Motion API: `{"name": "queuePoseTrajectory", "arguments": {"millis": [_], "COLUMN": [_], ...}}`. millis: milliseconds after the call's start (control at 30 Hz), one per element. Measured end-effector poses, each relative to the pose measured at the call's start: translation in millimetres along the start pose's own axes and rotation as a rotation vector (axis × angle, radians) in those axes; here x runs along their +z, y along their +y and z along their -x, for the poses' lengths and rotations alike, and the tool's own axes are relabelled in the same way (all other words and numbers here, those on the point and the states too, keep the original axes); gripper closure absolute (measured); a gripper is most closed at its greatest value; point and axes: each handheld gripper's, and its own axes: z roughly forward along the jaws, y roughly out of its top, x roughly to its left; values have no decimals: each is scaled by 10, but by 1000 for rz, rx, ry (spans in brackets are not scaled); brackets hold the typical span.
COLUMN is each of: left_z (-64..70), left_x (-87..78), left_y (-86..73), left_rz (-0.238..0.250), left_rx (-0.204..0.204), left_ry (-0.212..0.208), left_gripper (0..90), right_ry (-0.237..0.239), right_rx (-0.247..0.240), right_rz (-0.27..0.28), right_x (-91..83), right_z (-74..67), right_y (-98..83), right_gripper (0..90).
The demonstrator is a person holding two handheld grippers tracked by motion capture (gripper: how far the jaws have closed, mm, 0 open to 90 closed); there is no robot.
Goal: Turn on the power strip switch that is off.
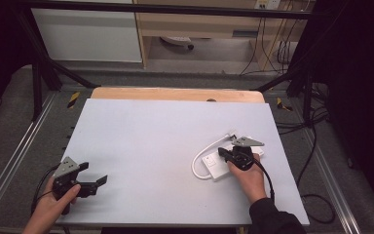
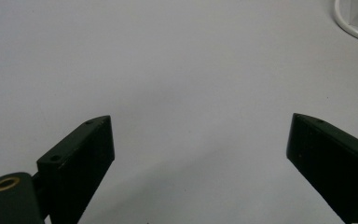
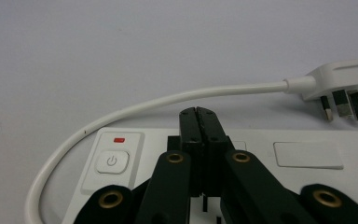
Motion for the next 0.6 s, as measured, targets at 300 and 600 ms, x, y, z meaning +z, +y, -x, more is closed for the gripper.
{"name": "queuePoseTrajectory", "arguments": {"millis": [300, 600], "left_z": [0, -3], "left_x": [1, 2], "left_y": [-1, -3], "left_rz": [-2, -2], "left_rx": [0, 0], "left_ry": [0, 0], "left_gripper": [78, 78], "right_ry": [6, 2], "right_rx": [-31, -37], "right_rz": [-12, -16], "right_x": [28, 34], "right_z": [-53, -56], "right_y": [-7, 0], "right_gripper": [900, 900]}}
